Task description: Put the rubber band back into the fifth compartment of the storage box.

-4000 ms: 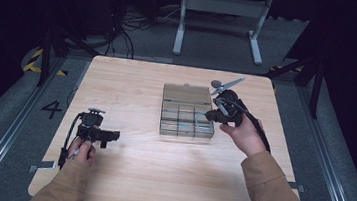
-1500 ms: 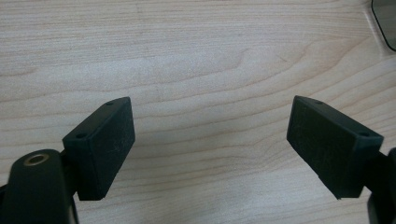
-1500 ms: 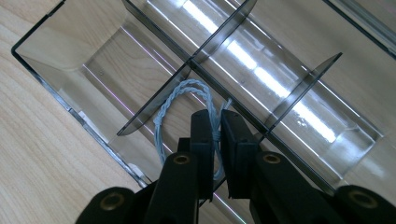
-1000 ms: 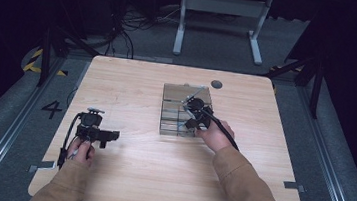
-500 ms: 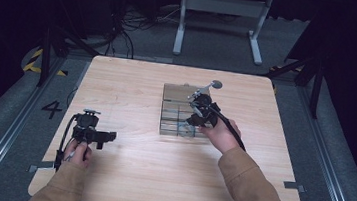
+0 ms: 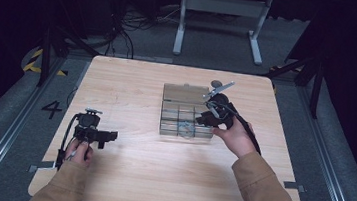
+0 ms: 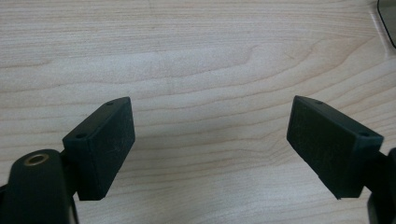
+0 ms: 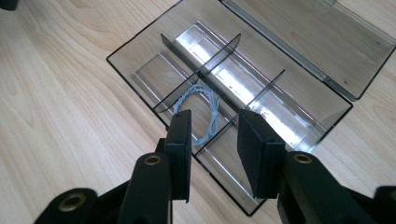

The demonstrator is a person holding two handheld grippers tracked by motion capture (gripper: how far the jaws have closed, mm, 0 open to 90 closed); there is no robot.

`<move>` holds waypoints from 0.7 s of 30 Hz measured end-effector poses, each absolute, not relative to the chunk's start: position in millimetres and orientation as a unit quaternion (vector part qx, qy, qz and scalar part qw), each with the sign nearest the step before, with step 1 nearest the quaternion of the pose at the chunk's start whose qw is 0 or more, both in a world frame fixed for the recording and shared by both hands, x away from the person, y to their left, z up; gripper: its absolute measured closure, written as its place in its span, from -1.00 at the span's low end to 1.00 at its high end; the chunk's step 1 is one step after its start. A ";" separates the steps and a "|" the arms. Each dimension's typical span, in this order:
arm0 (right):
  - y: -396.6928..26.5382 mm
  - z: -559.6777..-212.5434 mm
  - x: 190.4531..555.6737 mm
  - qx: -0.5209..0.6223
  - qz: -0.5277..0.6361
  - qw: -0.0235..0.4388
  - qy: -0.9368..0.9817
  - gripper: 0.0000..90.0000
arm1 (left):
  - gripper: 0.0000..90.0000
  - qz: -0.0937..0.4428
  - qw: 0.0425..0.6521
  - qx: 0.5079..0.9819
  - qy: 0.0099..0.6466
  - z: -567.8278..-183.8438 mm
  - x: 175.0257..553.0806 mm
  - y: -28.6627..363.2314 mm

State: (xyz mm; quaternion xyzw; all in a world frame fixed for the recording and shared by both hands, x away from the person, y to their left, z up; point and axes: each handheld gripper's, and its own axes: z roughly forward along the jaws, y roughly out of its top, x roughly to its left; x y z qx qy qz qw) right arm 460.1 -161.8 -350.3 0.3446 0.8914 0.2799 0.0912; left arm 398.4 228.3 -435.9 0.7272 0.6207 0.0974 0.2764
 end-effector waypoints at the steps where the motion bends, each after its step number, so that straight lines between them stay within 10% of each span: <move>1: -164.4 -348.6 457.9 0.343 0.281 0.093 0.892 0.47 | -0.64 0.095 0.277 0.729 0.619 -435.8 399.0 227.7; 21: -214.9 -335.0 412.6 0.325 0.313 0.103 0.886 0.46 | -0.64 0.093 0.275 0.734 0.614 -435.8 403.4 220.2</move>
